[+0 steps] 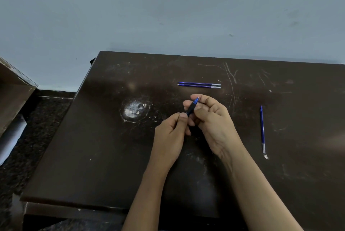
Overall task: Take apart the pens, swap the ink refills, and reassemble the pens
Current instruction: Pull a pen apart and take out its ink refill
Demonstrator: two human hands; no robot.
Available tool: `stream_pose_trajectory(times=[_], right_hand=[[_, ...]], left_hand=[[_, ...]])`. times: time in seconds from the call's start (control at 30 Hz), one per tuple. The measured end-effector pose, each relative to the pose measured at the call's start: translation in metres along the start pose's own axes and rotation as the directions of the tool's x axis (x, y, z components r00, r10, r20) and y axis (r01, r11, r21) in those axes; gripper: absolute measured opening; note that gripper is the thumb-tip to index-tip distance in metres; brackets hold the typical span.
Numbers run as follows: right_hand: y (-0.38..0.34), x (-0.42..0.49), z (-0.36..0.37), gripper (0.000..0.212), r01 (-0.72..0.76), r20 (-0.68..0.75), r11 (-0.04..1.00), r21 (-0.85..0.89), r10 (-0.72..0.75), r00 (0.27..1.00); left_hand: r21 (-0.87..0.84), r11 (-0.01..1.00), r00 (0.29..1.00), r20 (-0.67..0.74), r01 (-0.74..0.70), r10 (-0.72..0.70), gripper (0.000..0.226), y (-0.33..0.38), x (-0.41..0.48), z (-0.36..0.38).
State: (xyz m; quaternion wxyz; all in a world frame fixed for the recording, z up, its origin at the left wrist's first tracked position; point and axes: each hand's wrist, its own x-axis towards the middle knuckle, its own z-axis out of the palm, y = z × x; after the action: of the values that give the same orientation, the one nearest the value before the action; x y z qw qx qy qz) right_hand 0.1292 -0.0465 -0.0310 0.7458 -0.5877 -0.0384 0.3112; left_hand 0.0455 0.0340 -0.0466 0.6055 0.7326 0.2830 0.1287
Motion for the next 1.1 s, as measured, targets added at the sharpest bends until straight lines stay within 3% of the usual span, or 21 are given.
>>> stream_pose_trajectory(times=[0.47, 0.87, 0.97, 1.03, 1.1], right_hand=[[0.0001, -0.0005, -0.0034, 0.015, 0.001, 0.027, 0.998, -0.068, 0.001, 1.0], [-0.0031, 0.0019, -0.0038, 0.034, -0.086, 0.072, 0.982, 0.166, 0.075, 0.995], [-0.0053, -0.0004, -0.0046, 0.023, -0.087, 0.101, 0.995, 0.04, 0.083, 0.991], [-0.0041, -0.0011, -0.0067, 0.017, -0.046, 0.046, 0.993, -0.111, 0.052, 0.998], [-0.0024, -0.0006, -0.0081, 0.019, -0.028, -0.02, 0.991, -0.134, 0.026, 0.999]], left_hand=[[0.007, 1.0, 1.0, 0.013, 0.013, -0.013, 0.036, 0.0003, -0.0004, -0.0018], [-0.054, 0.998, 0.995, 0.102, 0.011, -0.006, 0.027, 0.0034, -0.0011, -0.0031], [-0.061, 0.998, 0.993, 0.12, -0.006, 0.013, 0.026, 0.0025, -0.0012, -0.0044], [-0.042, 0.999, 0.991, 0.129, -0.02, 0.025, 0.025, 0.0026, -0.0011, -0.0047], [-0.025, 1.0, 0.99, 0.137, -0.017, 0.021, 0.024, 0.003, -0.001, -0.0043]])
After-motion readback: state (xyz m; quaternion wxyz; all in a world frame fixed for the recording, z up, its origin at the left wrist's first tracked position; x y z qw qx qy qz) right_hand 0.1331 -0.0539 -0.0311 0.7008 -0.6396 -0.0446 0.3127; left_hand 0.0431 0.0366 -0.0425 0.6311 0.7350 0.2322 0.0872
